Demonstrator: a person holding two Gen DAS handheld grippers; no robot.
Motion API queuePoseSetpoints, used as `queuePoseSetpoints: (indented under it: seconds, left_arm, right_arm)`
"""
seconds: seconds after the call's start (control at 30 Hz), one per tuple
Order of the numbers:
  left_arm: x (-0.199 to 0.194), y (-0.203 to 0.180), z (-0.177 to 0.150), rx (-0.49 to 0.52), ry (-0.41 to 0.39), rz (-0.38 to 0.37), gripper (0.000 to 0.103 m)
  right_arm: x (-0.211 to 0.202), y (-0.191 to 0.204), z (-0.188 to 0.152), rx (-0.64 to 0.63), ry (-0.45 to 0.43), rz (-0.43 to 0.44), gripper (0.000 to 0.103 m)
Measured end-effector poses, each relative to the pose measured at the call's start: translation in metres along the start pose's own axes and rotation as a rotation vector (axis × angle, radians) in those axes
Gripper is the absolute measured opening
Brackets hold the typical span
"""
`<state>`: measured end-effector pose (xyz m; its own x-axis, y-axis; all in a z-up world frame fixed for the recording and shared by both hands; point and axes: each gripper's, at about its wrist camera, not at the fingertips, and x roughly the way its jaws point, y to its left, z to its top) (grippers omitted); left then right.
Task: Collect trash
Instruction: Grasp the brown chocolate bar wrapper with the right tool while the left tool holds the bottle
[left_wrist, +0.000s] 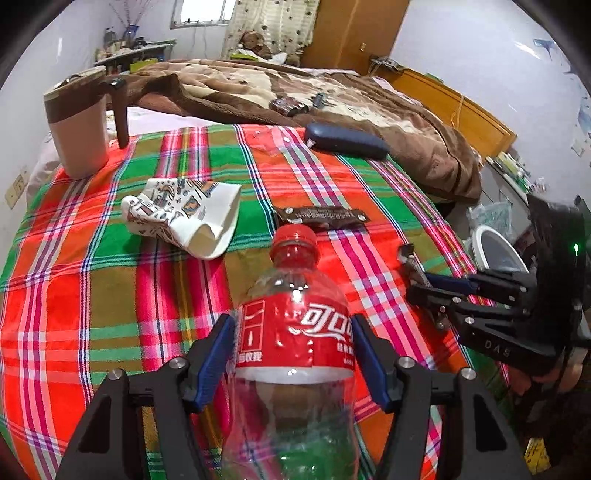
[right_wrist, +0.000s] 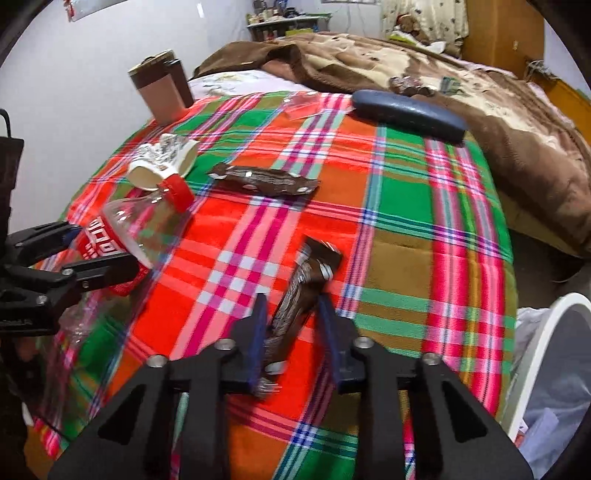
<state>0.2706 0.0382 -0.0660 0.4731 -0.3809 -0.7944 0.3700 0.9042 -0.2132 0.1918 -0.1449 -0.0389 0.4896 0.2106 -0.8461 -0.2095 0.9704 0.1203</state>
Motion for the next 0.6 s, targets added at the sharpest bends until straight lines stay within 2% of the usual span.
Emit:
queuePoseSetpoints:
  seconds: [0.07,0.33,0.6]
  left_arm:
    - [0.0,-0.001,0.0,0.005,0.001,0.009,0.061]
    - [-0.006,-0.005,-0.003,0.005,-0.007,0.05,0.061]
    - [-0.022,-0.02,-0.007,0.022,-0.032,0.057,0.061]
  right_arm:
    - [-0.001,-0.004,-0.001,0.019,-0.005,0.009,0.017]
    - [-0.006,-0.003,-0.008,0.036,-0.028,0.016,0.016]
    - [-0.024,-0.006,-0.013,0.063,-0.075,0.027,0.016]
